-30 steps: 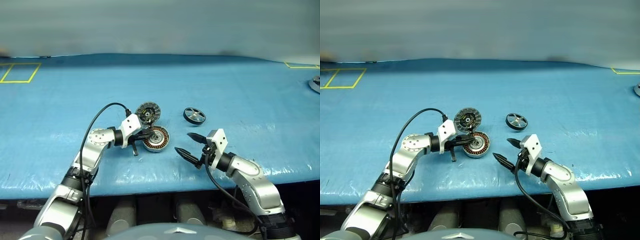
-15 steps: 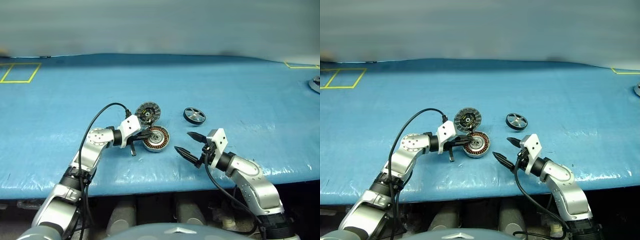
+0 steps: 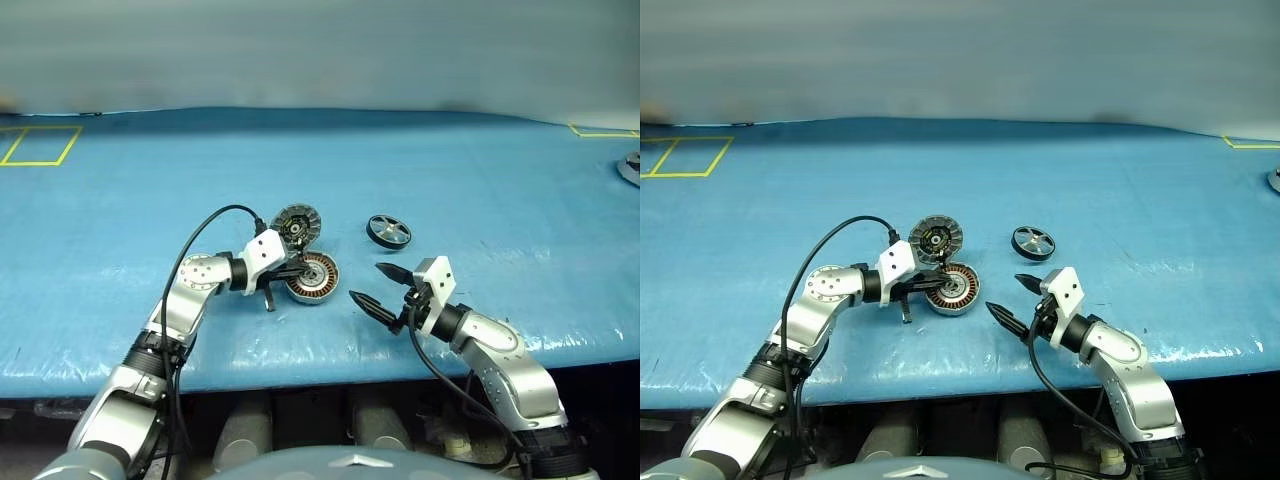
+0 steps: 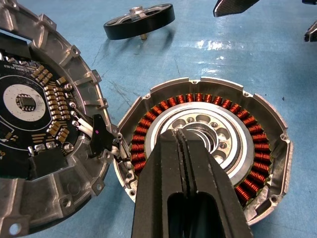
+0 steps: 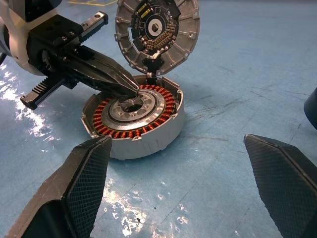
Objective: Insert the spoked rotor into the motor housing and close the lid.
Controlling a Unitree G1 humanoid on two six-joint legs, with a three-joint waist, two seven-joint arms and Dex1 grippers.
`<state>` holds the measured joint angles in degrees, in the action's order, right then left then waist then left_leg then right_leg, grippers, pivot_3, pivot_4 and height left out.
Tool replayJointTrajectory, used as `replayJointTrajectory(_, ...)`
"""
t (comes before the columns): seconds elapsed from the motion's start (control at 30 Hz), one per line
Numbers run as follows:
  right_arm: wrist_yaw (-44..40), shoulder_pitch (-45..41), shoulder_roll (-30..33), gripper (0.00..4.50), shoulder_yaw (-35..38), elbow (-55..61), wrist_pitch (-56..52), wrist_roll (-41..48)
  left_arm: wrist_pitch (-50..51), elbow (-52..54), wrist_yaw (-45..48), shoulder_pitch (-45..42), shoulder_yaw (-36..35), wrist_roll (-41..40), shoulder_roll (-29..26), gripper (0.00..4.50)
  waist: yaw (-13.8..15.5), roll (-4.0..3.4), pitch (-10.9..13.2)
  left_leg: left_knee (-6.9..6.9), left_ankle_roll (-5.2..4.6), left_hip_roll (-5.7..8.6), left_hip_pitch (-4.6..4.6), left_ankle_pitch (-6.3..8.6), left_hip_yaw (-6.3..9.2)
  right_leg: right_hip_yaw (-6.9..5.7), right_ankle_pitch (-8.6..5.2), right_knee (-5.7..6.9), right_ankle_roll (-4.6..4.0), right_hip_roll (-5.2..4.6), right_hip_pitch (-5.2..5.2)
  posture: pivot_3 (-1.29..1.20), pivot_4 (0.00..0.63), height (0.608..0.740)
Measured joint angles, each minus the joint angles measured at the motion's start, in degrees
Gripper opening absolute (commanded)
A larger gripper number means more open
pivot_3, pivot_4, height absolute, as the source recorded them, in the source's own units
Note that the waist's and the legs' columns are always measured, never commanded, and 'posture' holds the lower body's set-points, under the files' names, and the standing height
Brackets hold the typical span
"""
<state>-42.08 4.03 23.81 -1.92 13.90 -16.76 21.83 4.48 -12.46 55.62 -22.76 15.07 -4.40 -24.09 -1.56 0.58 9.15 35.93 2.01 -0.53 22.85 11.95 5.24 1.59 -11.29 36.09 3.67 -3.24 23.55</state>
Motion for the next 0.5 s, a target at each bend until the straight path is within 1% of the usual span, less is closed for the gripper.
replayJointTrajectory(0.3,0.0,0.0,-0.1,4.5,0.0,0.0,0.0,0.0,0.1,-0.2,0.8,0.0,-0.1,-1.0,-0.1,0.03,0.0,0.0,0.0,0.0,0.0,0.0,0.0,0.0,0.0,0.0,0.0,0.0,0.0,0.0,0.0,0.0,0.15,0.74)
replayJointTrajectory(0.5,0.0,0.1,-0.2,4.5,0.0,0.1,0.0,0.0,0.2,0.4,0.9,1.1,-1.8,-3.1,-0.6,0.03,0.0,0.0,0.0,0.0,-0.01,0.0,0.0,0.0,0.0,0.01,0.0,0.0,0.0,0.0,0.0,0.0,0.15,0.74)
